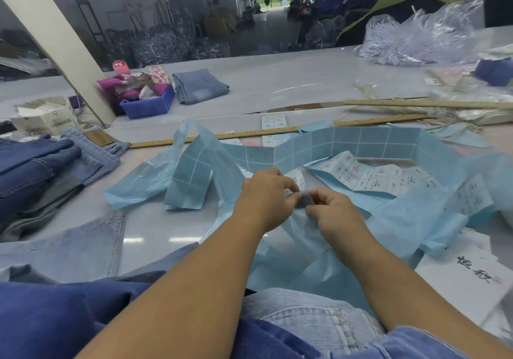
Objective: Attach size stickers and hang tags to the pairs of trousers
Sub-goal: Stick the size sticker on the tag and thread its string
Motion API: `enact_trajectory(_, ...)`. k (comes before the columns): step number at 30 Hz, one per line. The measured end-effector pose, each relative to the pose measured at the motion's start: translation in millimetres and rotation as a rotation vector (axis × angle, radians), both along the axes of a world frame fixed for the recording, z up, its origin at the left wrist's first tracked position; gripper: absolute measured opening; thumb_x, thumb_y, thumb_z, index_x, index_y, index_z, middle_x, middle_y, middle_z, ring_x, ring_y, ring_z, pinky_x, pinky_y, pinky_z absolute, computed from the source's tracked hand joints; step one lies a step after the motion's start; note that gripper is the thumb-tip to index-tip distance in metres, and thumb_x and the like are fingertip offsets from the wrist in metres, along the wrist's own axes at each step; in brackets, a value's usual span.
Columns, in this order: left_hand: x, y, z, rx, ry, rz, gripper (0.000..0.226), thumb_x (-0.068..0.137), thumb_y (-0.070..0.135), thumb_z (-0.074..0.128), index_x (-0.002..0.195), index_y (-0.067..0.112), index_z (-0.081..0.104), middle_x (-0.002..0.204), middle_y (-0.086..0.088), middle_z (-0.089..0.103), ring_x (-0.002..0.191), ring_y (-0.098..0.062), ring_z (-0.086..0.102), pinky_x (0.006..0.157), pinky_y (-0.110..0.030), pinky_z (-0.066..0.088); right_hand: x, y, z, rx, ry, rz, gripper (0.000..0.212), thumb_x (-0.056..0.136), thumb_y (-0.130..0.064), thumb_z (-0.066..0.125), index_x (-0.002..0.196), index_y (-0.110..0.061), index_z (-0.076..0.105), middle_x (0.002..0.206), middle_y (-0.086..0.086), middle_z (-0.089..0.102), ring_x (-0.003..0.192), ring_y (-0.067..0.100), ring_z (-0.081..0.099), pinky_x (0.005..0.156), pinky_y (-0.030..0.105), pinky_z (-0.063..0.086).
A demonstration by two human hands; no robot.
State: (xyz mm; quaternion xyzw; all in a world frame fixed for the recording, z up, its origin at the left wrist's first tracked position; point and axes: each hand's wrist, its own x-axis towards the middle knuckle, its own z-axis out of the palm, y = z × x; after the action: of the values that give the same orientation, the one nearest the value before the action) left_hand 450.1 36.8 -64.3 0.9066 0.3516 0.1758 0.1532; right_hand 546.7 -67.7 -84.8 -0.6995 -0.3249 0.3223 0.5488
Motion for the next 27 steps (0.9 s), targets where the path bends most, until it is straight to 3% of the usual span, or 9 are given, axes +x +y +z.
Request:
enact_trajectory(3, 0.0, -0.7, -0.3, -0.059, -0.009, -0.022, 0.019, 0.094, 0.034, 0.060, 0.101, 0.027, 0.076, 0.101, 0.004, 0.062, 0.101, -0.019, 0.055, 0.091, -0.039, 0.044, 0.6, 0.6, -0.1, 0.010, 0.014, 0.010, 0.038, 0.081, 0.010, 0.048, 0.087, -0.019, 0.073, 0.084, 0.001, 0.075, 0.072, 0.016, 0.062, 0.065, 0.029, 0.049)
enact_trajectory(5, -1.4, -1.5, 0.8, -0.219, -0.066, -0.018, 0.015, 0.092, 0.030, 0.063, 0.091, 0.024, 0.077, 0.084, 0.007, 0.064, 0.086, -0.016, 0.058, 0.079, -0.032, 0.047, 1.7, 1.5, 0.1, 0.019, 0.019, 0.021, 0.039, 0.080, 0.013, 0.047, 0.088, -0.016, 0.072, 0.085, 0.003, 0.075, 0.075, 0.017, 0.062, 0.069, 0.031, 0.049)
enact_trajectory(8, -5.2, 2.8, 7.3, -0.616, -0.196, 0.022, 0.015, 0.087, 0.027, 0.072, 0.081, 0.014, 0.077, 0.068, 0.004, 0.065, 0.070, -0.013, 0.057, 0.070, -0.028, 0.047, 3.2, 2.4, -0.3, 0.012, 0.025, 0.048, 0.042, 0.080, 0.015, 0.046, 0.084, -0.019, 0.070, 0.078, -0.001, 0.071, 0.068, 0.010, 0.061, 0.059, 0.018, 0.048)
enact_trajectory(11, -7.1, 4.5, 9.1, -0.743, -0.228, 0.050, 0.014, 0.086, 0.022, 0.073, 0.074, 0.014, 0.075, 0.061, 0.004, 0.064, 0.064, -0.012, 0.054, 0.069, -0.027, 0.046, 4.0, 3.5, -2.7, -0.002, 0.025, 0.047, 0.042, 0.082, 0.012, 0.046, 0.076, -0.022, 0.069, 0.066, -0.007, 0.066, 0.056, 0.006, 0.055, 0.052, 0.016, 0.044)
enact_trajectory(13, -6.9, 6.1, 10.8, -0.723, -0.291, 0.115, 0.018, 0.085, 0.019, 0.072, 0.067, 0.016, 0.071, 0.055, 0.006, 0.059, 0.059, -0.011, 0.051, 0.062, -0.023, 0.044, 4.5, 4.5, -5.3, -0.061, -0.017, 0.053, 0.035, 0.083, 0.009, 0.048, 0.075, -0.018, 0.069, 0.064, -0.003, 0.064, 0.057, 0.013, 0.052, 0.053, 0.022, 0.042)
enact_trajectory(16, -7.5, 12.3, 16.4, -0.540, -0.329, 0.264, 0.022, 0.090, 0.017, 0.060, 0.069, 0.017, 0.066, 0.057, 0.004, 0.056, 0.056, -0.013, 0.050, 0.055, -0.023, 0.042, 6.3, 7.0, -12.2, -0.208, -0.132, 0.063, 0.026, 0.076, 0.009, 0.046, 0.085, -0.002, 0.067, 0.077, 0.016, 0.065, 0.067, 0.024, 0.052, 0.062, 0.030, 0.040)
enact_trajectory(19, -8.7, 13.8, 28.5, -0.446, -0.385, 0.309, 0.022, 0.095, 0.020, 0.055, 0.075, 0.023, 0.062, 0.065, 0.003, 0.062, 0.059, -0.012, 0.054, 0.056, -0.026, 0.042, 7.3, 6.1, -14.2, -0.318, -0.229, 0.051, 0.023, 0.075, 0.006, 0.045, 0.087, 0.002, 0.064, 0.079, 0.014, 0.063, 0.073, 0.028, 0.055, 0.062, 0.030, 0.041)
enact_trajectory(23, -8.5, -4.5, 61.4, -0.215, -0.293, 0.154, 0.024, 0.095, 0.014, 0.049, 0.084, 0.024, 0.068, 0.078, 0.004, 0.069, 0.061, -0.014, 0.056, 0.057, -0.026, 0.045, 8.7, -0.2, 1.0, -0.399, -0.350, 0.100, 0.026, 0.082, -0.001, 0.048, 0.097, -0.009, 0.067, 0.089, 0.004, 0.062, 0.077, 0.020, 0.055, 0.060, 0.025, 0.043)
enact_trajectory(27, 1.3, -47.2, 108.4, -0.024, -0.192, -0.047, 0.021, 0.091, 0.015, 0.050, 0.087, 0.020, 0.070, 0.072, 0.009, 0.063, 0.062, -0.010, 0.053, 0.055, -0.026, 0.042, 26.2, -31.7, 20.9, -0.368, -0.391, 0.118, 0.033, 0.087, -0.008, 0.054, 0.117, -0.017, 0.065, 0.114, 0.002, 0.063, 0.099, 0.020, 0.058, 0.076, 0.025, 0.048)
